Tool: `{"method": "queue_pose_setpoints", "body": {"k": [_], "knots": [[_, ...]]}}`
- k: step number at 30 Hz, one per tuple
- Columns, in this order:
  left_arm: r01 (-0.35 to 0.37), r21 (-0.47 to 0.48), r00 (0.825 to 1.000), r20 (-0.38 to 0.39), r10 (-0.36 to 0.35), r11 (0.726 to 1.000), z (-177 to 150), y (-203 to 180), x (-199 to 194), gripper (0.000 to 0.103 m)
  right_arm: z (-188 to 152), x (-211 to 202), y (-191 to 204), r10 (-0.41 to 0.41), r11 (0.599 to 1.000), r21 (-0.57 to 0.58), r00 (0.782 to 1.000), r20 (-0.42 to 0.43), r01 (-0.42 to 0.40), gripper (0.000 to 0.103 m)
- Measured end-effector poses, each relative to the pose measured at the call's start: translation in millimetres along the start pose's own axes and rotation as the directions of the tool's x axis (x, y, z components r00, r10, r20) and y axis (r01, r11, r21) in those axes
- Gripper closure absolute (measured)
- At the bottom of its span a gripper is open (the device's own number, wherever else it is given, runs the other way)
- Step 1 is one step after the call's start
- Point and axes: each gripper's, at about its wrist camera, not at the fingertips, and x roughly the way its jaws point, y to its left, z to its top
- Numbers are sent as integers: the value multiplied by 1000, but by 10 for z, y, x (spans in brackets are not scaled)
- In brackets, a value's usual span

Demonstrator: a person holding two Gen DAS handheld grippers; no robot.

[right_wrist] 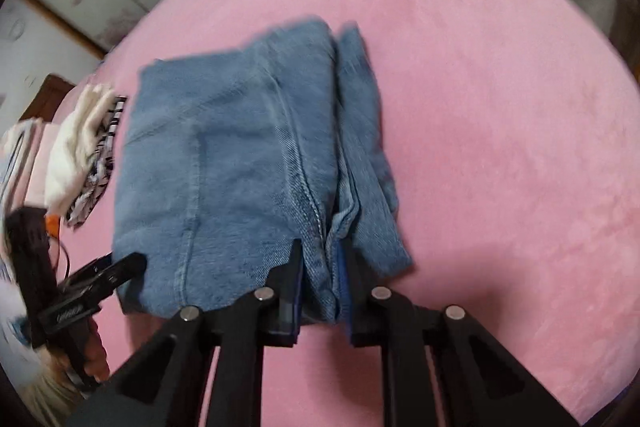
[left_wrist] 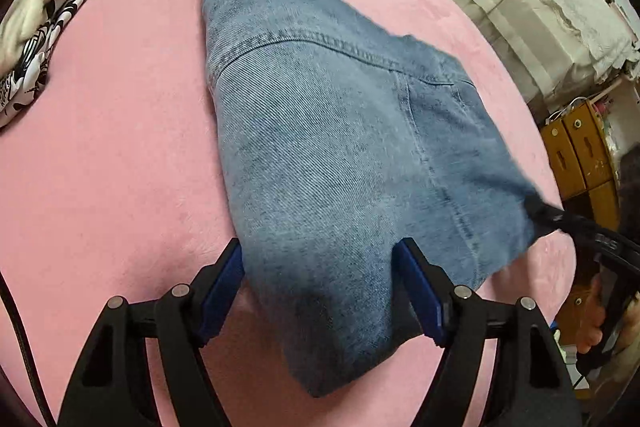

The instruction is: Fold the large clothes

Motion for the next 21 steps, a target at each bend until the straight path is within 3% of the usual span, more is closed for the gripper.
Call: {"method": "queue_pose_setpoints", "body": {"k": [3, 6, 8, 12, 13, 16, 21], "knots": [[16, 4, 1000, 21, -16, 1000, -23, -87, -44, 29, -5, -179, -66, -62, 998, 2, 995, 73, 62, 90], [-81, 76, 997, 7, 80, 994, -33, -242, 72, 29, -103, 142, -233, -85, 995, 48, 996, -34, 86, 89], [-101, 84, 995, -3, 101, 991, -39, -262, 112, 29, -102, 224, -154, -115, 993, 10, 992, -56, 116, 83], [-111, 79, 994, 4, 111, 991, 81, -259, -46, 29, 94, 30, 34, -165, 986, -26, 986, 38, 166, 67], [-131, 90, 991, 29, 129, 987, 130, -272, -113, 29, 187, -15, 82, -160, 986, -37, 985, 67, 163, 63], [-137, 105, 987, 103, 126, 985, 374, -311, -272, 29, 442, 23, 200, -132, 986, -89, 985, 115, 143, 63], [-114, 70, 982, 158, 102, 991, 910, -300, -187, 29, 979, 355, 347, -48, 991, -118, 992, 116, 62, 63]]}}
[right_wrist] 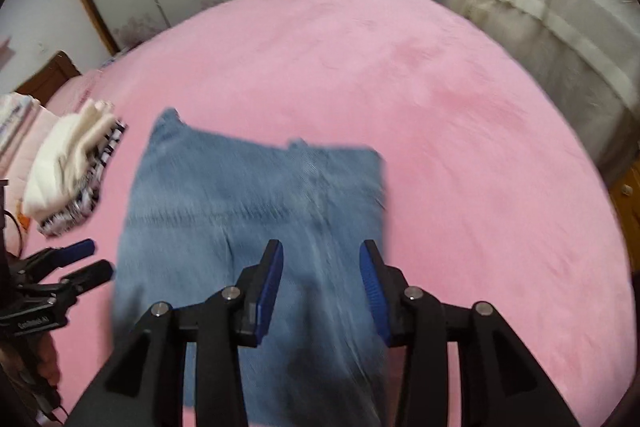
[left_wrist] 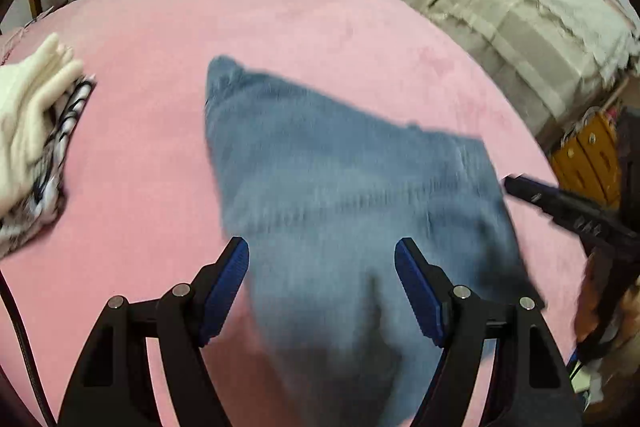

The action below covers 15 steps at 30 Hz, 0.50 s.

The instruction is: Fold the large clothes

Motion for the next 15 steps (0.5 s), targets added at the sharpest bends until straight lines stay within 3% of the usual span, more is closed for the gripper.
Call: {"method": "queue_pose_setpoints", "body": {"k": [5, 7, 8, 9, 10, 12, 15], "knots": [[46, -48, 999, -7, -47, 998, 320, -43, 359, 29, 266, 496, 207, 86, 995, -36, 993, -78, -89, 67], [2, -39, 1000, -15, -3, 999, 350, -32, 493, 29, 253, 655, 251, 30, 996, -80, 994, -105, -39, 69], [-34, -26, 999, -13, 33, 999, 355, -16, 551, 29, 245, 711, 235, -18, 994, -106, 995, -103, 7, 75], [-37, -15, 999, -14, 37, 999, 347, -1, 582, 29, 235, 764, 192, -47, 992, -122, 993, -104, 34, 93], [-28, -5, 999, -15, 28, 1000, 339, 8, 605, 29, 226, 788, 133, -58, 992, -116, 993, -103, 46, 103], [-28, 31, 1000, -9, 28, 999, 318, -14, 618, 29, 206, 787, -23, -14, 997, -71, 995, -101, 7, 103], [-70, 104, 998, -2, 70, 992, 282, -86, 639, 29, 189, 749, -119, -91, 994, -69, 993, -74, 85, 103]]}}
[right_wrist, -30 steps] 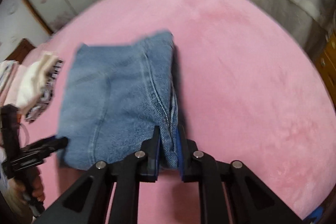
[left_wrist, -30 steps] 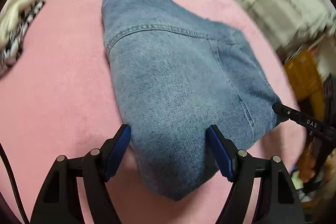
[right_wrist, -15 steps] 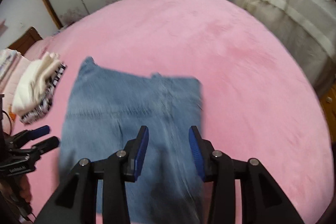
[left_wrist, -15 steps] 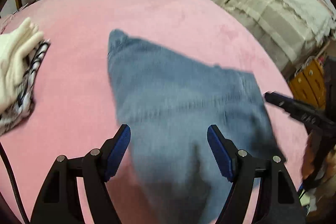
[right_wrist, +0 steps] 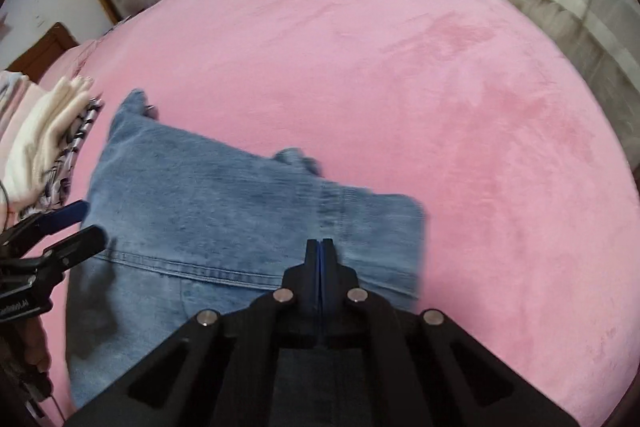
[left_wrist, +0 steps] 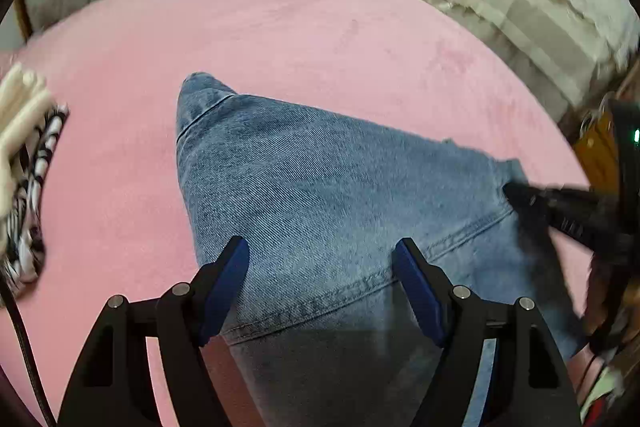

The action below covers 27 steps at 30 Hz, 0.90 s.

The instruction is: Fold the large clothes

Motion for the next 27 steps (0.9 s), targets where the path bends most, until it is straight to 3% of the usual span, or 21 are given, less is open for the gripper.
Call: {"method": "queue_pose_setpoints", "body": {"k": [3, 11, 20, 25, 27], "knots": [[-25, 28, 1000, -6, 25, 999, 11, -54, -4, 29, -6, -3, -98, 50, 998, 44, 999, -11, -50, 103], [-23, -46, 998, -62, 20, 999, 61, 8, -116, 29, 17, -211, -35, 40, 998, 47, 999, -19, -39, 96], [-33, -88, 998, -61, 27, 996, -40, 34, -688, 29, -143, -843, -26, 24, 998, 62, 1000, 9, -24, 91], [-51, -75, 998, -49, 47, 996, -162, -20, -1208, 28, -296, -1420, 73, 12, 998, 66, 998, 63, -16, 63], [-54, -71, 998, -49, 51, 996, -216, -54, -1421, 28, -351, -1631, 113, 16, 998, 62, 997, 78, -20, 60]]}}
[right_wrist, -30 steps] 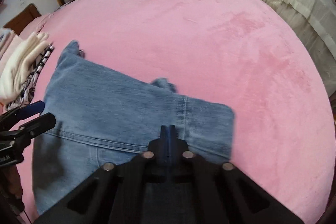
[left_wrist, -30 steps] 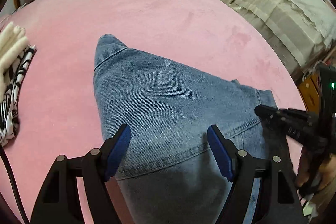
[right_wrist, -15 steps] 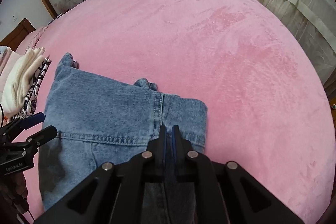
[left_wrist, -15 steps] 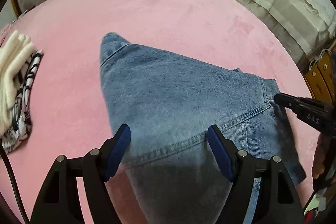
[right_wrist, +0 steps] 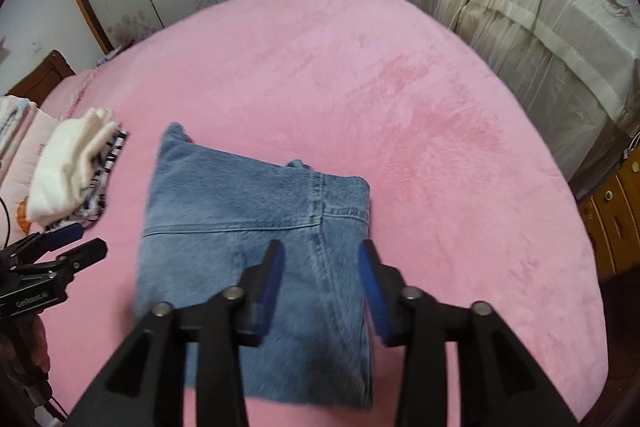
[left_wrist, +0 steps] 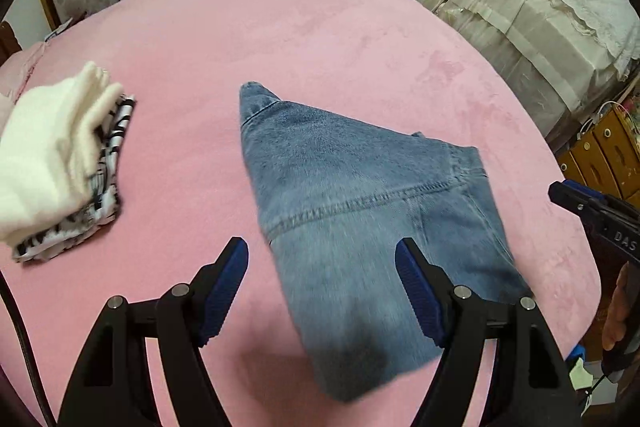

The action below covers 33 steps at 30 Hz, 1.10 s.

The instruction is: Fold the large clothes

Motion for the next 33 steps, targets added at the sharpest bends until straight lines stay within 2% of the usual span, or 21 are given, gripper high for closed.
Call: {"method": "queue_pose_setpoints", "body": {"k": [3, 5, 7, 12, 16, 20, 25, 30, 33], "knots": [[-1, -2, 1000, -13, 1, 1000, -97, -10, -256, 28, -66, -332, 69, 6, 1000, -12, 1000, 14, -6, 58], [2, -10, 1000, -22, -2, 1000, -157, -7, -407, 27, -108, -528, 112, 5, 1000, -23, 1000, 24, -5, 51], [5, -23, 999, -34, -6, 1000, -208, -3, -517, 27, -150, -725, 151, -5, 999, -41, 999, 38, 7, 40], [39, -73, 996, -76, -45, 997, -323, 44, -706, 27, -188, -1055, 264, -37, 992, -119, 998, 43, 42, 32], [35, -98, 996, -79, -43, 995, -339, 83, -765, 27, -143, -1116, 317, -59, 980, -190, 998, 30, 64, 32], [65, -138, 991, -108, -80, 988, -321, 142, -664, 27, -100, -987, 280, -24, 981, -192, 1000, -13, 21, 32], [115, -179, 977, -158, -144, 977, -302, 187, -313, 27, -105, -543, 91, 33, 991, -126, 992, -120, -48, 32], [172, -232, 957, -189, -218, 957, -302, 285, 111, 27, -168, 4, -245, 128, 991, 0, 965, -230, -132, 32], [220, -272, 936, -212, -282, 937, -348, 344, 418, 28, -218, 301, -433, 186, 982, 71, 946, -265, -174, 32]]}}
